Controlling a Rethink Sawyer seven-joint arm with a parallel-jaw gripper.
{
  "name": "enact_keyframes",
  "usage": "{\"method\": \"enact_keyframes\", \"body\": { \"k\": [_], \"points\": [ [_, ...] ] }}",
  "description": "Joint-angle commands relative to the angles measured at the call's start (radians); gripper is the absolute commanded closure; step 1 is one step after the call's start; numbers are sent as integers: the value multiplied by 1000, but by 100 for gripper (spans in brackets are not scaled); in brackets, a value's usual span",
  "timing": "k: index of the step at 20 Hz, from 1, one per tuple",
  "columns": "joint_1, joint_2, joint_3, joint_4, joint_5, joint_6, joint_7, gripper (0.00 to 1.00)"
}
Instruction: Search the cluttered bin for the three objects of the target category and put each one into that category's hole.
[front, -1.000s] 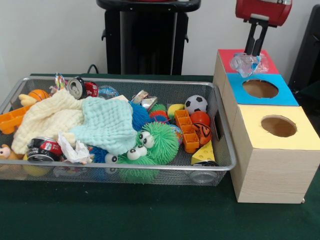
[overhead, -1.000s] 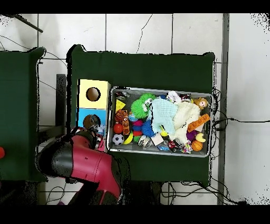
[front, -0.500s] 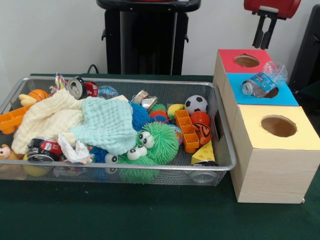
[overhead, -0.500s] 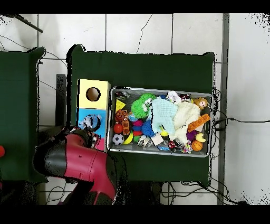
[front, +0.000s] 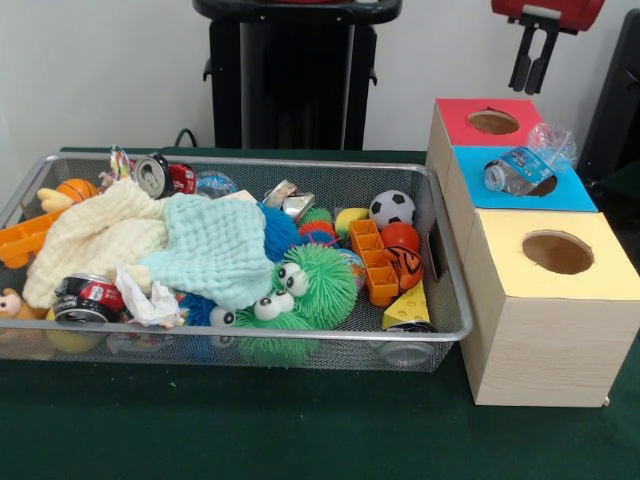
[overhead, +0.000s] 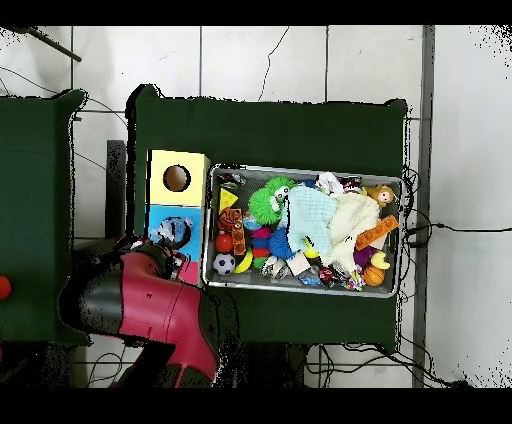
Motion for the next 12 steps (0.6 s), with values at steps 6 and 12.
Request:
{"method": "enact_keyframes", "body": {
  "k": [6,12],
  "points": [
    [-18,47,44,-31,26,92,278,100],
    [-19,54,47,-28,29,74,281,100]
  ]
}}
